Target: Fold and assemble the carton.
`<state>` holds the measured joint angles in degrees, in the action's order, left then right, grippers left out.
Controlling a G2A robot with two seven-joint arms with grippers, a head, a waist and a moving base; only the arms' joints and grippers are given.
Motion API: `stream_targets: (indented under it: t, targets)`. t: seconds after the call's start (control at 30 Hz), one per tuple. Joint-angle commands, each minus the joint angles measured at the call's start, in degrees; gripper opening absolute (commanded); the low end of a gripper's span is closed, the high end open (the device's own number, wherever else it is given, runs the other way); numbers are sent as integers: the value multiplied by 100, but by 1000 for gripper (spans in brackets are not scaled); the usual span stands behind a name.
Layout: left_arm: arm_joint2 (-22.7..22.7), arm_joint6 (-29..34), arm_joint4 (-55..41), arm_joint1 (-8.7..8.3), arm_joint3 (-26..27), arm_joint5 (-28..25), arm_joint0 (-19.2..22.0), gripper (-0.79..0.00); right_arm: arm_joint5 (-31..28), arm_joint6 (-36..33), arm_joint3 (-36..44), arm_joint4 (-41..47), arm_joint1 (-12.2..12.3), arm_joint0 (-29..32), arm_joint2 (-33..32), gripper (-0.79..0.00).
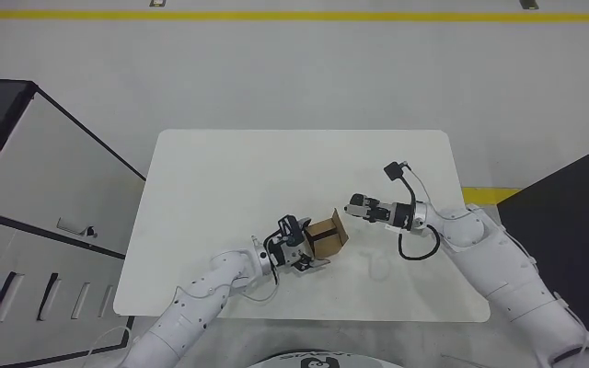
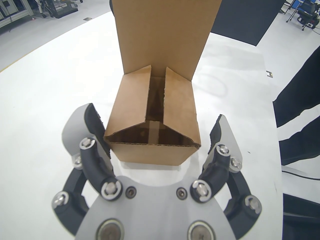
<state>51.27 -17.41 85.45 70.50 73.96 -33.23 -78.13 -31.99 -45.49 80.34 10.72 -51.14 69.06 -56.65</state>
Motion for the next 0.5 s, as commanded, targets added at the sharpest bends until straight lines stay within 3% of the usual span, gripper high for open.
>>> stream_targets:
  t: [0.0,0.47]
  targets:
    - [12,-65,0,-8,-31,11,-14,0,40,-3,22,-5,-1,16,-21,0]
    - [-139,-310,-44,31,-245,120,78,0,110,94,129,-62,-23,77,-45,0]
